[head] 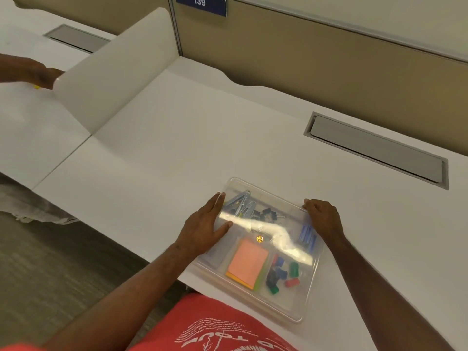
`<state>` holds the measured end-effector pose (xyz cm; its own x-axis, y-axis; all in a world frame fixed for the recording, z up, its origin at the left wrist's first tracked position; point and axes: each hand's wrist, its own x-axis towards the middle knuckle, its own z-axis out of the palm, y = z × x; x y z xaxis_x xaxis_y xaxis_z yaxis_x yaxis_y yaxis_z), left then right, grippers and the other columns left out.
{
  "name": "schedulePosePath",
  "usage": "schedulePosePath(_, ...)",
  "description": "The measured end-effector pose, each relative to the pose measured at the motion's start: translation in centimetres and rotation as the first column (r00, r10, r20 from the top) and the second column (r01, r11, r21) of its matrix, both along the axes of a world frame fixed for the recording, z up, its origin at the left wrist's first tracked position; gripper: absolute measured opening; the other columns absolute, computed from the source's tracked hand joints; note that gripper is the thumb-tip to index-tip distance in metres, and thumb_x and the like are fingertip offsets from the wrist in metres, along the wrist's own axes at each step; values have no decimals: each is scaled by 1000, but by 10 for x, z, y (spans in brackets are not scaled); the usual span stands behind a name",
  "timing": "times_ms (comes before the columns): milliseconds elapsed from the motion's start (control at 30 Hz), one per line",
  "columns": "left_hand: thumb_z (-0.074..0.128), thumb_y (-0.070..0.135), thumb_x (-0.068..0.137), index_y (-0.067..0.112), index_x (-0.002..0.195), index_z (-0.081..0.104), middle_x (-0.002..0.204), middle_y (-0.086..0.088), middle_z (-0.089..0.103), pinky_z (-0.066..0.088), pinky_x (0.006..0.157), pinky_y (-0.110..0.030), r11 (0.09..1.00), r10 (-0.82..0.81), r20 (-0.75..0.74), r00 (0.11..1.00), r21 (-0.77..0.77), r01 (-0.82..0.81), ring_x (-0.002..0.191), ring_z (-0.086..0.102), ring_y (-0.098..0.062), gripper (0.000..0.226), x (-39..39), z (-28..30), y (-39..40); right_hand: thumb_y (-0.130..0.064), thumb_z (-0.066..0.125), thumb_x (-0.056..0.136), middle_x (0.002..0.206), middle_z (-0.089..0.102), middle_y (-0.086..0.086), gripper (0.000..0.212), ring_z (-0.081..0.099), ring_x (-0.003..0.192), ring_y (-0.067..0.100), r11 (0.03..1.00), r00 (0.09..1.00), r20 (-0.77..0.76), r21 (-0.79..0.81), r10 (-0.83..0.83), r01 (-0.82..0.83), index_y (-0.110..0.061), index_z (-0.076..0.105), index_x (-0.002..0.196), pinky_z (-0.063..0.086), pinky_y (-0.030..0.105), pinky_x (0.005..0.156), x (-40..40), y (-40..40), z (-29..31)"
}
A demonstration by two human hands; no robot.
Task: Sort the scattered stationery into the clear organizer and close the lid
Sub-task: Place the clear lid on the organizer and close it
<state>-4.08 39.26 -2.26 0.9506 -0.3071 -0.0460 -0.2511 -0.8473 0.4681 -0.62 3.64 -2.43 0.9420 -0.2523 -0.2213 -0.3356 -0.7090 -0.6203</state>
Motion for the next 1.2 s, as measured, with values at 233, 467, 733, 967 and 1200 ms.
schedulePosePath(233, 31, 71, 94, 27, 159, 7, 166, 1, 16, 53, 96, -35, 1000, 1, 21, 1000, 30, -1, 125, 57, -21, 82, 0, -4, 0, -30, 46, 103, 94, 73, 5, 34, 64, 90, 25, 993, 986, -118, 15, 117, -116, -17, 75, 92, 42, 30, 78, 7, -1, 6)
schedulePosePath(467, 22, 75, 92, 28, 159, 2, 166, 0, 16, 47, 104, -44, 999, 10, -6, 1000, 42, -10, 132, 50, -22, 84, 1, -3, -1, -43, 43, 101, 88, 73, -3, 35, 65, 83, 23, 839, 890, -42, -313, 455, -444, -23, 67, 87, 46, 34, 70, 43, 54, 30)
schedulePosePath(733, 19, 74, 93, 26, 158, -2, 163, -2, 23, 40, 110, -44, 996, 0, -34, 999, 88, 3, 142, 38, -20, 83, 2, 0, -1, -70, 23, 96, 93, 69, 3, 63, 63, 88, 25, 775, 809, -266, -245, 524, -583, -21, 58, 81, 50, 40, 84, 102, 190, 37)
schedulePosePath(967, 19, 74, 93, 28, 158, -4, 160, 0, 30, 36, 114, -43, 999, 5, -77, 997, 54, -1, 142, 38, -17, 83, 5, 0, 1, -63, 23, 99, 110, 70, 10, 69, 64, 99, 29, 816, 812, -351, -185, 466, -548, -11, 68, 104, 46, 41, 90, 123, 208, 19)
schedulePosePath(1200, 30, 70, 95, 24, 159, 12, 153, -2, 42, 39, 113, -41, 1000, -2, -53, 999, -2, 2, 136, 45, -19, 81, 6, -4, 2, -50, 23, 101, 74, 67, 1, 54, 62, 72, 23, 824, 890, -133, -339, 436, -454, -23, 51, 64, 48, 35, 73, 113, 210, 11)
